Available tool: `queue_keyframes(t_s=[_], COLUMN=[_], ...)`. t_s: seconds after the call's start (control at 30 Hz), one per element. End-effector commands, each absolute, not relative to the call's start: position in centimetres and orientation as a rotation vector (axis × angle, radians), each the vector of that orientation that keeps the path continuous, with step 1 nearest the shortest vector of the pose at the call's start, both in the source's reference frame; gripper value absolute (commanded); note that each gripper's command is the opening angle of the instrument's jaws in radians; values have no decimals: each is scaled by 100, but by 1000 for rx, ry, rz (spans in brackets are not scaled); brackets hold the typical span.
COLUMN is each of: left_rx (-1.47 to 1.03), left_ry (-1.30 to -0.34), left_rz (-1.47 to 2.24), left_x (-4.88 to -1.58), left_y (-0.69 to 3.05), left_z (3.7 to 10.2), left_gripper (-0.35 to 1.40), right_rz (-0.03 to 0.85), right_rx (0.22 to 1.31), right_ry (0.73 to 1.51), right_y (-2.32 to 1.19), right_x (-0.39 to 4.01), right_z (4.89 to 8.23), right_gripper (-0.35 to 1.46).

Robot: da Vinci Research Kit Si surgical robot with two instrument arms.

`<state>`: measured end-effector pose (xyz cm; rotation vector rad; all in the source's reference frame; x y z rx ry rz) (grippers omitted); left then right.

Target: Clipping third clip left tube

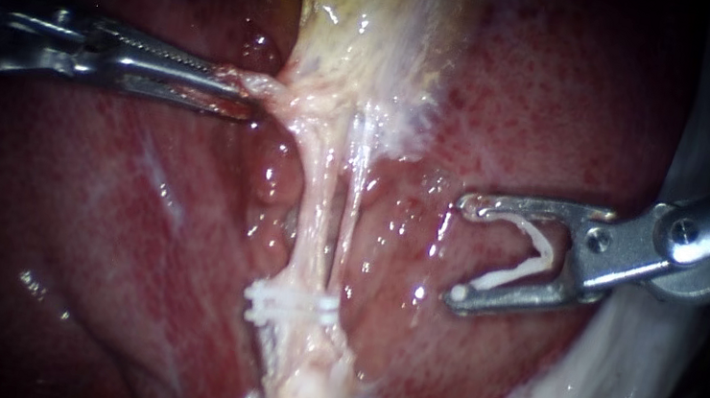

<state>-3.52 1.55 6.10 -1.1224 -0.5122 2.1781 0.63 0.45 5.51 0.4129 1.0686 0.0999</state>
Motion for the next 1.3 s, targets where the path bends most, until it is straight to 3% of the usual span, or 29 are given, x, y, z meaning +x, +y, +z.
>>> queue_keyframes(t_s=[0.03,0.23,0.5,0.83,1.3], left_rx=[-1127,-1140,-1180,-1180,-1178], left_ry=[-527,-574,-509,-497,-491], left_rz=[2179,2179,2168,2167,2167], left_x=[-351,-328,-293,-292,-296], left_y=[157,181,213,212,209], left_z=[608,582,544,540,543], left_gripper=[-35,-35,-35,-35,-35], right_rz=[100,100,100,92,378], right_rx=[413,413,413,431,649], right_ry=[1068,1068,1068,1092,1115], right_y=[45,44,44,37,20], right_x=[63,63,63,82,173], right_z=[551,552,552,548,561], right_gripper=[50,50,50,50,50])
